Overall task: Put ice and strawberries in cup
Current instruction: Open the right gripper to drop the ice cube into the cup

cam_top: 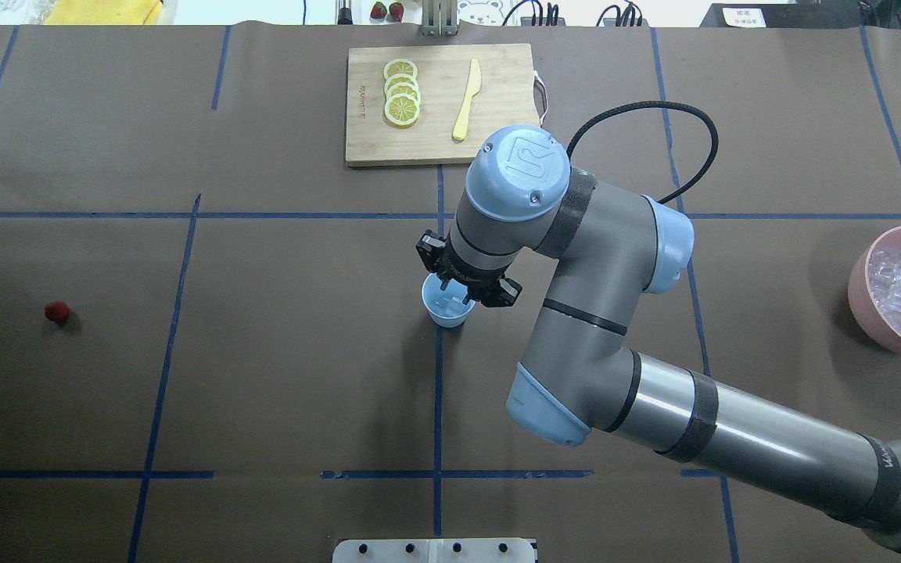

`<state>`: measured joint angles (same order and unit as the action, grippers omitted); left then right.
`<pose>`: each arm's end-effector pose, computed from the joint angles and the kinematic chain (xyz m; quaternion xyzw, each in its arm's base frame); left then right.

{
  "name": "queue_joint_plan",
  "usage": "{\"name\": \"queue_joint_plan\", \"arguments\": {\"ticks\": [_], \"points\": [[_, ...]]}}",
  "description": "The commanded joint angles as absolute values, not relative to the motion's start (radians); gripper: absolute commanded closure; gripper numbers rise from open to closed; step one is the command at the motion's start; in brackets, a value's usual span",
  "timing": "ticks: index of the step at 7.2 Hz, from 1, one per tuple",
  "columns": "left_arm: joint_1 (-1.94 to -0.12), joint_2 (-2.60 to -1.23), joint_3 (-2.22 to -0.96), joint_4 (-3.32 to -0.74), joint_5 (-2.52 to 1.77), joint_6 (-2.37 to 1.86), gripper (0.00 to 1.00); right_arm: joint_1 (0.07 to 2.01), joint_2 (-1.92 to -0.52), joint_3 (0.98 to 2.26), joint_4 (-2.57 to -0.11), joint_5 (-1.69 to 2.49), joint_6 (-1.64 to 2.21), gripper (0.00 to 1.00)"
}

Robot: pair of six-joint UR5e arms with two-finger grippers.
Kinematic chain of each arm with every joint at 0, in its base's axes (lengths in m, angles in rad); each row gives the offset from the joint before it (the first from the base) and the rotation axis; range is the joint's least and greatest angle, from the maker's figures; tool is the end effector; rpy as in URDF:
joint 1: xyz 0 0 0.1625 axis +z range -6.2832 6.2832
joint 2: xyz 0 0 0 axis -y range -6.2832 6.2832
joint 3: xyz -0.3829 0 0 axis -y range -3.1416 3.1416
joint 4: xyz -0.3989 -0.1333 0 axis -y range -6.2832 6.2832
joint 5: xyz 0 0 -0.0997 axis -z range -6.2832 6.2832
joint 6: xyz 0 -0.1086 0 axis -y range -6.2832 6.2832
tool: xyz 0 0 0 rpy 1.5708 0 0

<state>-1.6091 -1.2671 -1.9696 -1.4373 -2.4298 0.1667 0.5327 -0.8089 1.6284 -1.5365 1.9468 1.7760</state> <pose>-0.0656 -0.3773 0.5647 0.0252 0.4159 0.0503 0.9076 -0.5368 -0.4249 0.1392 -0.1015 -0.4290 0.2503 0.8619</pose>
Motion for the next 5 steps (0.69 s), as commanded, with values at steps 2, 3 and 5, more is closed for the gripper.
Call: {"name": "queue_joint_plan", "arguments": {"ticks": [2, 3, 5], "points": [[-1.606, -1.269, -1.965, -1.443, -2.430, 0.144, 0.00, 0.551, -0.816, 1.650, -1.545, 1.962, 1.769, 0.38], [-1.602, -1.279, -1.980, -1.462, -2.431, 0.045, 0.00, 0.583, -0.884, 1.730, -1.546, 1.991, 1.767, 0.33], [-1.499, -1.281, -2.003, -1.544, -2.433, -0.033, 0.00, 0.678, -1.108, 1.958, -1.548, 2.080, 1.663, 0.01]]}}
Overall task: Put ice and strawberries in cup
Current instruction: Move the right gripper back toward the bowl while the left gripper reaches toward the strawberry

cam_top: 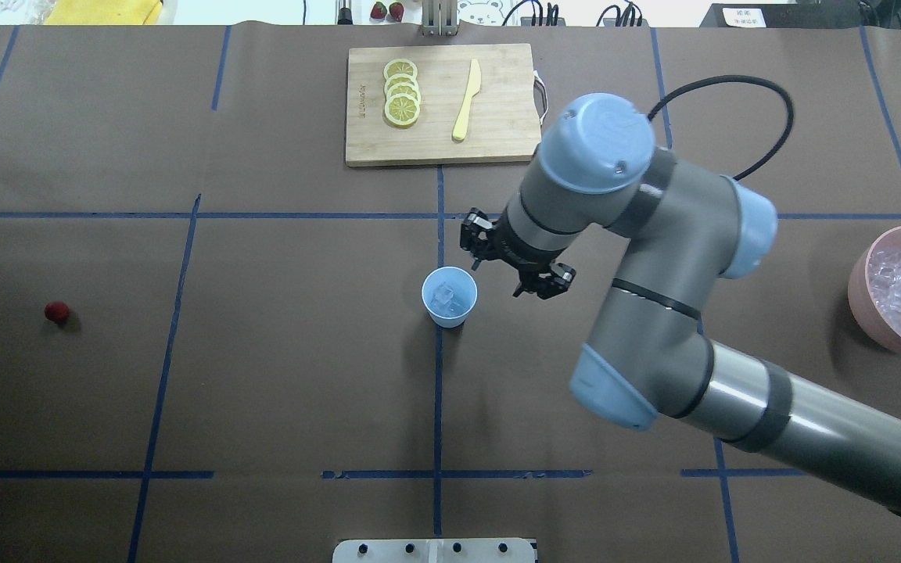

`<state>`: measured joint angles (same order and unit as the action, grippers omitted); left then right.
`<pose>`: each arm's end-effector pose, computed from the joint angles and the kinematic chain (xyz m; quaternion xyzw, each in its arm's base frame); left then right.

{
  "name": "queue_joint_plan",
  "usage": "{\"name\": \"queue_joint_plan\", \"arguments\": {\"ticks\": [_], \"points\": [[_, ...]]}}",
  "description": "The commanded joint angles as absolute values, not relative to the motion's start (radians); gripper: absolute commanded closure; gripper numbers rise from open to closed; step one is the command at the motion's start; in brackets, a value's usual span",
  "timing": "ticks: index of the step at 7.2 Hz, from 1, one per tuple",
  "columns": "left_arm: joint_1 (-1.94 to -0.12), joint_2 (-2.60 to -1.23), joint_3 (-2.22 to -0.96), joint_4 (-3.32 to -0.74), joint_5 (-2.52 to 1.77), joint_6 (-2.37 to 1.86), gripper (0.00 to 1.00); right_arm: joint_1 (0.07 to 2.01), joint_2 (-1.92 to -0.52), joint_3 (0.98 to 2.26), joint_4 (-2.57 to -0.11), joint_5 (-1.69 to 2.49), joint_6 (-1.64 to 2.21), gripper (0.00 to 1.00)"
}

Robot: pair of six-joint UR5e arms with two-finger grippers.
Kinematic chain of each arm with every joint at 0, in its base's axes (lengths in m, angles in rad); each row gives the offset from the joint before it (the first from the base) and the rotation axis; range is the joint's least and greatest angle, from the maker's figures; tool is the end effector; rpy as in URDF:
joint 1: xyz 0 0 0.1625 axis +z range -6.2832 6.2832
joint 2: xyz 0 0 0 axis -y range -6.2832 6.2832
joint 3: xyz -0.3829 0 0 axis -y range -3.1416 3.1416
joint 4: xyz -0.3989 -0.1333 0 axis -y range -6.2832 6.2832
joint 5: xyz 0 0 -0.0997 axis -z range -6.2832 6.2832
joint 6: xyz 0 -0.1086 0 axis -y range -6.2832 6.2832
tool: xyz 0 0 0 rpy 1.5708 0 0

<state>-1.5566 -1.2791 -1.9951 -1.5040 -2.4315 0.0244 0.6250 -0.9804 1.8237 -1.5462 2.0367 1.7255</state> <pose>-0.0454 -0.3901 0.5406 0.0320 0.4168 0.0313 0.9079 -0.4508 -0.4295 0.1693 -0.1084 -0.4466 0.2457 0.8535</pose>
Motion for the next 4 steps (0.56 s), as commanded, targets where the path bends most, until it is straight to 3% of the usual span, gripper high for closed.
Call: {"name": "queue_joint_plan", "arguments": {"ticks": [1, 4], "points": [[-1.412, -1.288, -2.005, -1.580, -2.431, -0.060, 0.00, 0.711, -1.223, 2.047, -1.548, 2.085, 1.605, 0.01], [-1.141, -1.401, -1.948, -1.783, -2.387, -0.422, 0.00, 0.863, -1.496, 2.135, -1.534, 2.141, 1.183, 0.01]]}}
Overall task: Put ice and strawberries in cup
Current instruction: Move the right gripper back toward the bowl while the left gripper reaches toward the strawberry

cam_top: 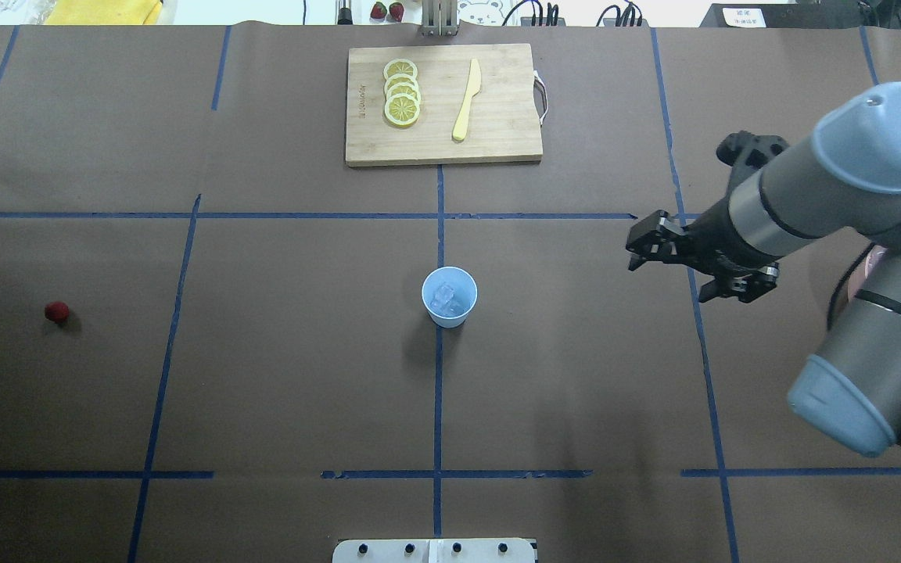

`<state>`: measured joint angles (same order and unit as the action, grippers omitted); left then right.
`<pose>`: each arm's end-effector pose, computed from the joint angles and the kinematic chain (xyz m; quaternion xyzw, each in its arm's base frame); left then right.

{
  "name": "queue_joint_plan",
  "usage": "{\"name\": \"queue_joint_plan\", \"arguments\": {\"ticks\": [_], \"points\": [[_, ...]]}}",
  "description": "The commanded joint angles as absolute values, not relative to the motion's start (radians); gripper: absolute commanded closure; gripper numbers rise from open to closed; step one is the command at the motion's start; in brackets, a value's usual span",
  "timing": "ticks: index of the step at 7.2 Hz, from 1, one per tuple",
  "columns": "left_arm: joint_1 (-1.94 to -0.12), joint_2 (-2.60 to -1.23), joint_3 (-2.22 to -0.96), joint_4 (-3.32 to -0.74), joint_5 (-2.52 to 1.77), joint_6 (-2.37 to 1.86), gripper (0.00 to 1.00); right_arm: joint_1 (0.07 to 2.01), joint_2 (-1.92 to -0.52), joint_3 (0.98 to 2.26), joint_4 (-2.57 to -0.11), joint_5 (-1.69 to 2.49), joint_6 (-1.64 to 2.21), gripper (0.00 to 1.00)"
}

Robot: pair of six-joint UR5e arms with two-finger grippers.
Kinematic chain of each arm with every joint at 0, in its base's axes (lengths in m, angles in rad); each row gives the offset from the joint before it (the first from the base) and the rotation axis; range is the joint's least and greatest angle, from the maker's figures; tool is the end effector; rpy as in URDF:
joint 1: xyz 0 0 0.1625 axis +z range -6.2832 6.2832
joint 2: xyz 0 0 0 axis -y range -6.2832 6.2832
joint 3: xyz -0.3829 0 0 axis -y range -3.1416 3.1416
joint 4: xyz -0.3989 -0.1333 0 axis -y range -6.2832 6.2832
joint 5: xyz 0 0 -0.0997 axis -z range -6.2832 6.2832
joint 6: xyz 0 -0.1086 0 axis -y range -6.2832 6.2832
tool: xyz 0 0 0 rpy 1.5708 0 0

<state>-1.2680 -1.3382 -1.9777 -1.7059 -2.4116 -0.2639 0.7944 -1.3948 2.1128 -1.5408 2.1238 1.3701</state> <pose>0.0757 -0.4180 0.5045 0.0223 0.4265 0.0804 0.9006 -0.2983 -0.4126 0.2770 -0.0556 -0.4301 0.1666 0.8855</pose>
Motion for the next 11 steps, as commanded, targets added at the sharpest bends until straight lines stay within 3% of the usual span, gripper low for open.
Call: {"name": "queue_joint_plan", "arguments": {"ticks": [1, 4, 7, 11], "points": [[-1.036, -1.438, -1.933, -1.855, -2.235, -0.486, 0.01, 0.927, -1.547, 2.135, -1.534, 2.164, 1.072, 0.01], [-0.962, -1.555, -1.771, -1.960, -2.178, -0.649, 0.00, 1.107, -1.684, 2.132, -1.534, 2.263, 0.766, 0.01], [-0.916, -1.603, -1.590, -2.164, -2.094, -0.762, 0.00, 1.129, -1.718, 2.134, -1.531, 2.270, 0.712, 0.01], [-0.911, -1.559, -1.611, -2.163, -2.108, -0.772, 0.01, 1.129, -1.718, 2.135, -1.531, 2.276, 0.712, 0.01]]}}
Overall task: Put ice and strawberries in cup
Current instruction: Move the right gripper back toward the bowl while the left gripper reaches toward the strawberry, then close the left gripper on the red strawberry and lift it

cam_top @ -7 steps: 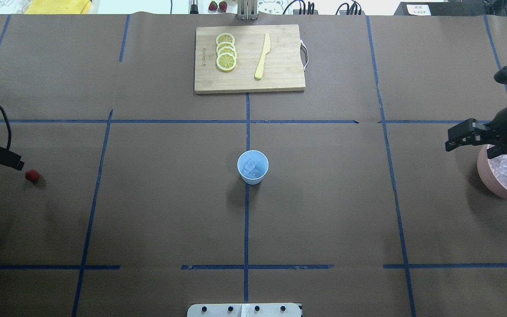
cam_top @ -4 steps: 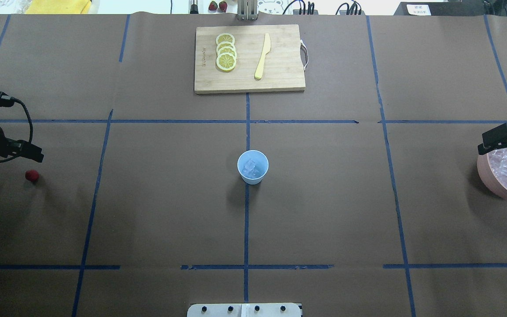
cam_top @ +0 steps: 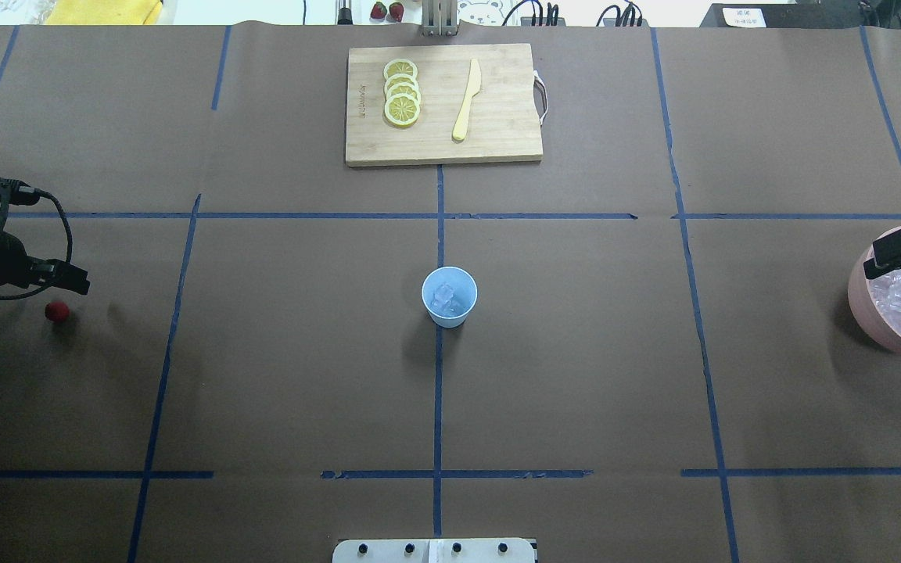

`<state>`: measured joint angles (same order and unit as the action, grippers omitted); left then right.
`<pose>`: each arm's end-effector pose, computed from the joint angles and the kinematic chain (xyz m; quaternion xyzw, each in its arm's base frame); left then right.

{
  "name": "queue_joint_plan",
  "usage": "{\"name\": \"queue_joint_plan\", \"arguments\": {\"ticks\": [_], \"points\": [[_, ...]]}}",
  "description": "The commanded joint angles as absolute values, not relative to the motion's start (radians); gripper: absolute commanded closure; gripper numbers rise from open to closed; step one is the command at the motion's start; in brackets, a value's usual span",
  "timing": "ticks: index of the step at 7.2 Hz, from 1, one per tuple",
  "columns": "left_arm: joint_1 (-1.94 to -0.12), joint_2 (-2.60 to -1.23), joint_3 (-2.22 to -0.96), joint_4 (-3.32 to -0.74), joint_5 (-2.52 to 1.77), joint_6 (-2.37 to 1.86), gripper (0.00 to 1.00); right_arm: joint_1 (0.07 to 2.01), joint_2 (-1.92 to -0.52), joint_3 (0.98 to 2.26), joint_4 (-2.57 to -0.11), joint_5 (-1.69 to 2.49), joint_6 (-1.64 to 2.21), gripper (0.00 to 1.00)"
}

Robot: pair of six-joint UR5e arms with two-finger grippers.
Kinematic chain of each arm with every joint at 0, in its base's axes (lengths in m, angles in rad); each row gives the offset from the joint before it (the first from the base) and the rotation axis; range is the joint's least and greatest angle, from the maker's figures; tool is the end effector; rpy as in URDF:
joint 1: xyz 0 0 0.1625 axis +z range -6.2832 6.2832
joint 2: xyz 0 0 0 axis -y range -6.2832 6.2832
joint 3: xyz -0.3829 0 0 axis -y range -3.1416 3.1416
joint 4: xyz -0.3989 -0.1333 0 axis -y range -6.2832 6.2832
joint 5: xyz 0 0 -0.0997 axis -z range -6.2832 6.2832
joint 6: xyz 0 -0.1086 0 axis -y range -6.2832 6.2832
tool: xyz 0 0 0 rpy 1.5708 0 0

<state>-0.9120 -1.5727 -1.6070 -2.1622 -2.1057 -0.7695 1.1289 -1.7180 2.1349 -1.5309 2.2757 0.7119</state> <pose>0.2658 -0.4707 0.5470 0.0610 0.3854 0.0310 0.9202 -0.1289 -0.4197 0.4100 -0.0053 -0.3977 0.0456 0.9164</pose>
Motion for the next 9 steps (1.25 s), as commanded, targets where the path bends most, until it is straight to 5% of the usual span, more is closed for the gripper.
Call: {"name": "queue_joint_plan", "arguments": {"ticks": [1, 5, 7, 8, 9], "points": [[-0.905, -1.549, -1.612, -2.163, -2.108, -0.772, 0.01, 1.129, -1.718, 2.135, -1.531, 2.276, 0.712, 0.01], [-0.882, -1.546, -1.612, -2.158, -2.143, -0.770, 0.13, 1.129, -1.720, 2.135, -1.532, 2.276, 0.712, 0.01], [-0.882, -1.546, -1.612, -2.161, -2.143, -0.769, 0.51, 1.129, -1.724, 2.137, -1.532, 2.276, 0.712, 0.01], [-0.882, -1.546, -1.612, -2.158, -2.143, -0.767, 0.81, 1.129, -1.724, 2.135, -1.532, 2.276, 0.712, 0.01], [-0.882, -1.546, -1.614, -2.161, -2.144, -0.767, 0.96, 1.129, -1.724, 2.135, -1.532, 2.276, 0.712, 0.01]]}}
